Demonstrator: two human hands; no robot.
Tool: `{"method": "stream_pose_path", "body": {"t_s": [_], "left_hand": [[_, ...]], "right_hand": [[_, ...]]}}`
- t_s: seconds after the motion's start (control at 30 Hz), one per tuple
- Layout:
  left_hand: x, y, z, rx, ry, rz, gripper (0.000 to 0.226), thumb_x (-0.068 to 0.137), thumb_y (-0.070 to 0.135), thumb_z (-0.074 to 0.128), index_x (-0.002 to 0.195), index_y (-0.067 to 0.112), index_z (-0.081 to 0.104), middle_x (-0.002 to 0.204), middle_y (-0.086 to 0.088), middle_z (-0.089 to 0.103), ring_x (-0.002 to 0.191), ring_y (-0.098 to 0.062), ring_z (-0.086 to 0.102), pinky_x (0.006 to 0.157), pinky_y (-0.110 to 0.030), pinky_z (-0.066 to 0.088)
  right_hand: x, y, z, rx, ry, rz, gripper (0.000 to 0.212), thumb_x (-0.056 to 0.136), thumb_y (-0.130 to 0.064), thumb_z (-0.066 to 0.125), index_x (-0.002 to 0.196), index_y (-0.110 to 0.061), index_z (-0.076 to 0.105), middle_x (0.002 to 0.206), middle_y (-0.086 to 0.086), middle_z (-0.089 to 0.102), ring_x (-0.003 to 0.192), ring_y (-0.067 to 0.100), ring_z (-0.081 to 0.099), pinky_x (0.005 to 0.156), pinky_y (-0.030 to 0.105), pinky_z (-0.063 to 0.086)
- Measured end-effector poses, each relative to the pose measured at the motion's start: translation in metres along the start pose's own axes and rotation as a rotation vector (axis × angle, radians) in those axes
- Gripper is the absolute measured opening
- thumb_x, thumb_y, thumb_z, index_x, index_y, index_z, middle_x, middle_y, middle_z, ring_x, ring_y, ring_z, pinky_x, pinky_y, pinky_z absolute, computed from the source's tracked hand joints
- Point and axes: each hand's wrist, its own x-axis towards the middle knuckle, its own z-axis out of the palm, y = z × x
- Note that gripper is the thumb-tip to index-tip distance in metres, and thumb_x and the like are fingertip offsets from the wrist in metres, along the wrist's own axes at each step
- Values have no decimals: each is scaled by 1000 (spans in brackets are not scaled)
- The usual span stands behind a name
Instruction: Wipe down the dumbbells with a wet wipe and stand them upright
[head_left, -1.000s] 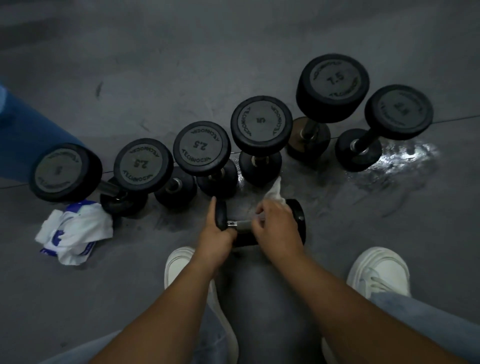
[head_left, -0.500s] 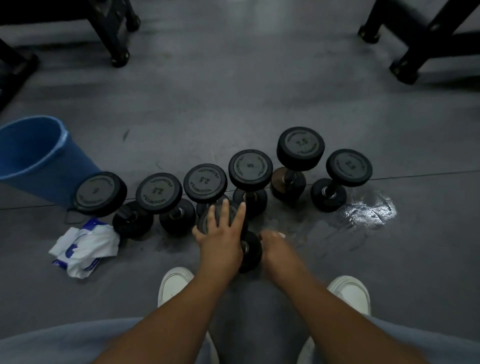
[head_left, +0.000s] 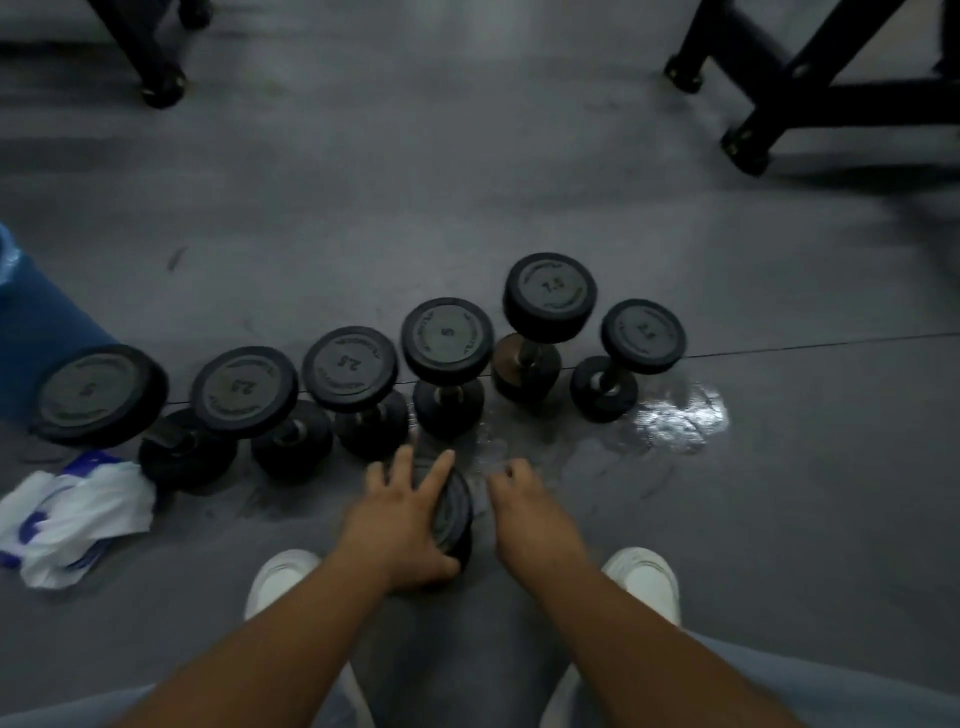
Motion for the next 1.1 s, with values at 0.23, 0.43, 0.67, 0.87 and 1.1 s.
{"method": "stream_pose_path", "body": {"t_s": [0.23, 0.43, 0.67, 0.87, 1.1], "left_hand": [[12, 65, -29, 107, 92, 85, 116, 61, 73, 64, 153, 45, -1, 161, -11, 1, 141, -41, 18, 104, -47, 44], [41, 170, -85, 67, 158, 274, 114, 65, 72, 64, 152, 46, -5, 163, -10, -4, 143, -45, 12, 103, -53, 42], [95, 296, -106, 159, 190, 451, 113, 65, 71, 67, 151, 43, -2, 162, -8, -1, 142, -47, 14, 99, -56, 45], [164, 348, -109, 267, 223, 524, 111, 66, 71, 67, 150, 42, 1, 158, -11, 9, 136, -46, 25, 97, -55, 47], [235, 371, -96, 354, 218, 531, 111, 63, 75, 64, 149, 39, 4, 154, -15, 17, 127, -43, 37, 96, -53, 45]], "right_hand": [[14, 55, -113, -306, -222, 38, 42, 96, -11, 43, 137, -16, 40, 134, 19, 39, 123, 39, 47, 98, 47, 42], [-6, 156, -226, -388, -113, 242, 67, 90, -2, 51, 149, -25, 27, 142, 15, 36, 127, 36, 46, 99, 43, 44], [-31, 264, -212, -196, 279, 335, 73, 87, 7, 45, 147, -27, 24, 148, 9, 27, 127, 30, 41, 94, 40, 48], [-2, 327, -174, -73, 333, 425, 77, 91, 4, 44, 152, -30, 12, 160, 4, 2, 148, 27, 7, 107, 40, 37], [33, 365, -140, 91, 328, 523, 79, 88, 6, 41, 152, -29, 10, 160, 2, 3, 148, 25, 3, 109, 40, 33]]}}
